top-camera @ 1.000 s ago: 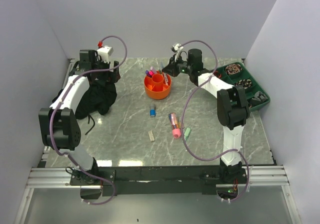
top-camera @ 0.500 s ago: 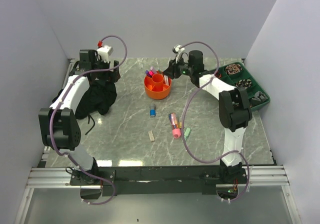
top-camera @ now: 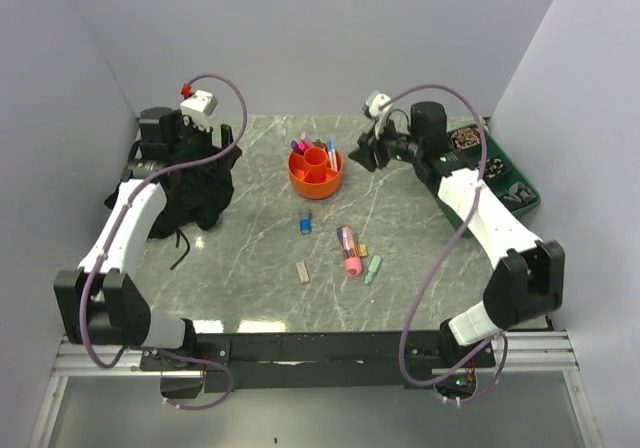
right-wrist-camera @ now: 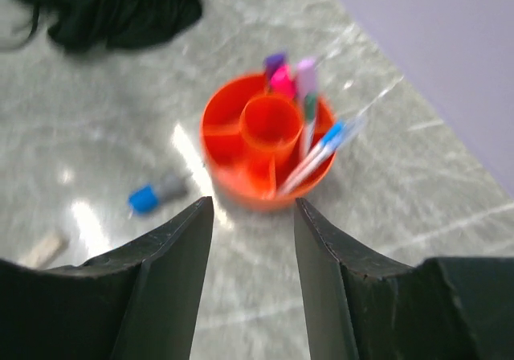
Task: Sort the stationery into containers
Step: Pick up the stationery from the center of the board.
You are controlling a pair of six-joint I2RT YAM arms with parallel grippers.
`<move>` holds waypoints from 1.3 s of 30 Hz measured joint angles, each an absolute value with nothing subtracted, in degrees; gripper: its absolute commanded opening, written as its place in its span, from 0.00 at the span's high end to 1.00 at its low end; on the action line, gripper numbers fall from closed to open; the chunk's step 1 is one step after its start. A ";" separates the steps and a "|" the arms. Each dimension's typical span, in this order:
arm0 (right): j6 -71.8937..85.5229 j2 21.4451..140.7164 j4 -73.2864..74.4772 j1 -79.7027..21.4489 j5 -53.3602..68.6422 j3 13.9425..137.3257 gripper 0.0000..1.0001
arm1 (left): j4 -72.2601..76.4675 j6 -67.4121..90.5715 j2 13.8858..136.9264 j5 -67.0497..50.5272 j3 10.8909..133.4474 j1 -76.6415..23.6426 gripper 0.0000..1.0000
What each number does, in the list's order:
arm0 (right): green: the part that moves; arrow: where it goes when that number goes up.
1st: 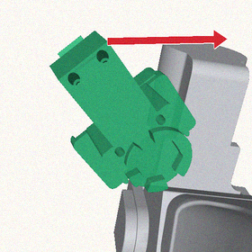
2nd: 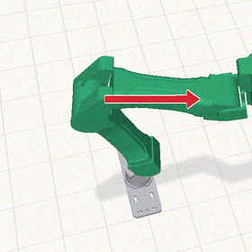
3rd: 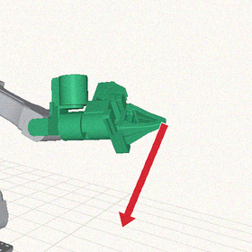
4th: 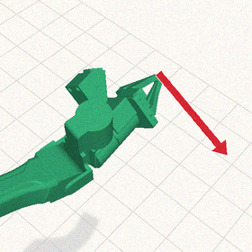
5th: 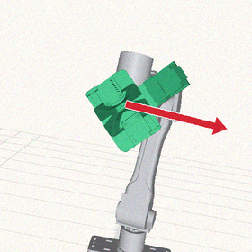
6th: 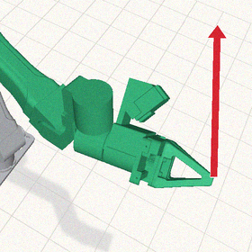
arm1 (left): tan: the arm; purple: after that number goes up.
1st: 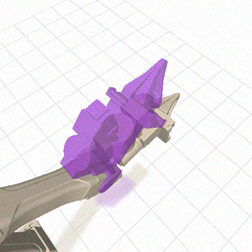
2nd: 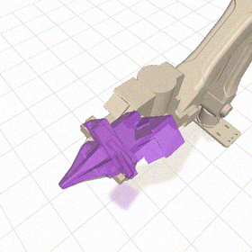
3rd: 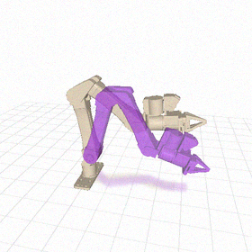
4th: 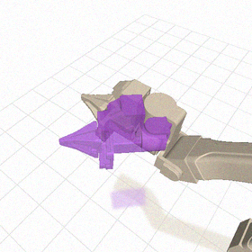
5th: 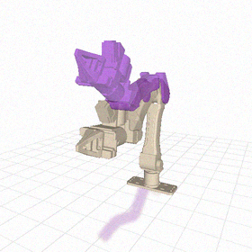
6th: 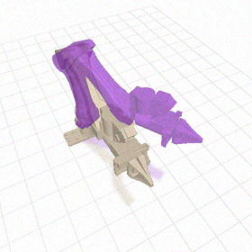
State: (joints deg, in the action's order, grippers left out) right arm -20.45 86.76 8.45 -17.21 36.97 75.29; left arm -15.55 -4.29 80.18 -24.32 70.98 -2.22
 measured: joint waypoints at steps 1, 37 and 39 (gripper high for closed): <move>-22.41 85.32 10.85 -17.21 37.19 74.52 0.46 | -15.20 -4.27 78.72 -24.45 69.82 -2.48 0.01; -86.96 83.31 43.81 -34.30 22.26 49.56 0.48 | -18.33 -4.64 68.51 -30.94 52.25 -2.42 0.01; -87.90 84.79 43.86 -34.76 22.57 50.24 0.49 | -18.33 -4.64 68.51 -30.76 52.25 -1.78 0.01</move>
State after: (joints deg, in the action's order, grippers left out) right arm -87.90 84.79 43.86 -34.76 22.57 50.24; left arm -18.33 -4.64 68.51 -30.76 52.25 -1.78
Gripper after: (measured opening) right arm 0.525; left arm 0.995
